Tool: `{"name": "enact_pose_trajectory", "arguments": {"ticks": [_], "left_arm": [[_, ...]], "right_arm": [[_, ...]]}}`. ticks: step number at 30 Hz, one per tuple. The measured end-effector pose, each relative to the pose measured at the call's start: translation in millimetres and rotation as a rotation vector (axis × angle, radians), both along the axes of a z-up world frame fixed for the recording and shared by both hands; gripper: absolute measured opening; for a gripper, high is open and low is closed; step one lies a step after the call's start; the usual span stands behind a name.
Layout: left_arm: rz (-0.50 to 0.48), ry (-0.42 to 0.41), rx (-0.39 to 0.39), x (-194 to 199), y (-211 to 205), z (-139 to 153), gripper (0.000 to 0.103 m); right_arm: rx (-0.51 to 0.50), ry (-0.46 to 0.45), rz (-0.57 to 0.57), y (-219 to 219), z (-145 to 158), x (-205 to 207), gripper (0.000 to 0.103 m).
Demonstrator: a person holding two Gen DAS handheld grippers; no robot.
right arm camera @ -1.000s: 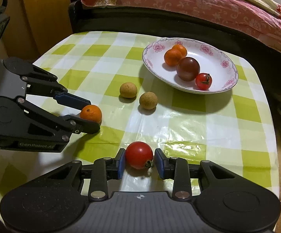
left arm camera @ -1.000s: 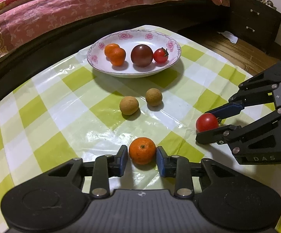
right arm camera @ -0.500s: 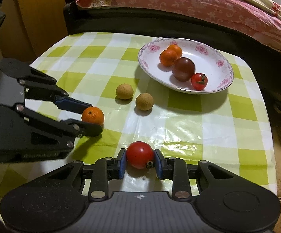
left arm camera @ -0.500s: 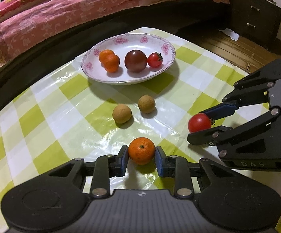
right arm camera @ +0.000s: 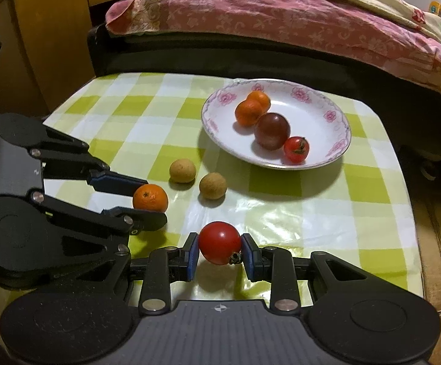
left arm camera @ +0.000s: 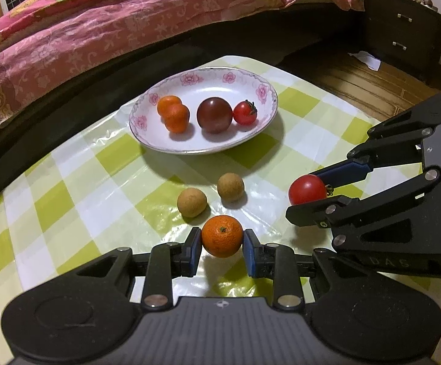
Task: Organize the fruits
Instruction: 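Carry the mandarin and the red cherry tomato up over the white bowl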
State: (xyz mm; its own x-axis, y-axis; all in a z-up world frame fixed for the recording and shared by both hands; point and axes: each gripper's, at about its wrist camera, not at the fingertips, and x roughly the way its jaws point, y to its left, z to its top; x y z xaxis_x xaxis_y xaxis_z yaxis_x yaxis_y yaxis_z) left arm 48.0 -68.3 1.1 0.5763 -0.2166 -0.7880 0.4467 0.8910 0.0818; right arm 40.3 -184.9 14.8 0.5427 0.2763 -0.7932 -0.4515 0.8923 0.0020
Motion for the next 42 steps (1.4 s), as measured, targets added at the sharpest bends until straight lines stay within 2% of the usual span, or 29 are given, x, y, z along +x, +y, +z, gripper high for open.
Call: {"name": "enact_pose_trajectory", "arguments": {"ticks": [12, 27, 42], "left_arm": [[0.01, -0.037, 0.015, 14.6, -2.8, 7.8, 0.037], [0.046, -0.087, -0.012, 53.2, -6.7, 17.9, 0.036], [0.063, -0.082, -0.021, 95.6, -15.0, 1.6, 0.036]], "right_arm": [[0.005, -0.03, -0.028, -2.5, 6.7, 10.1, 0.026], [-0.005, -0.101, -0.07, -5.4, 18.8, 40.1, 0.027], [-0.032, -0.135, -0.101, -11.1, 7.7, 84.4, 0.027]]}}
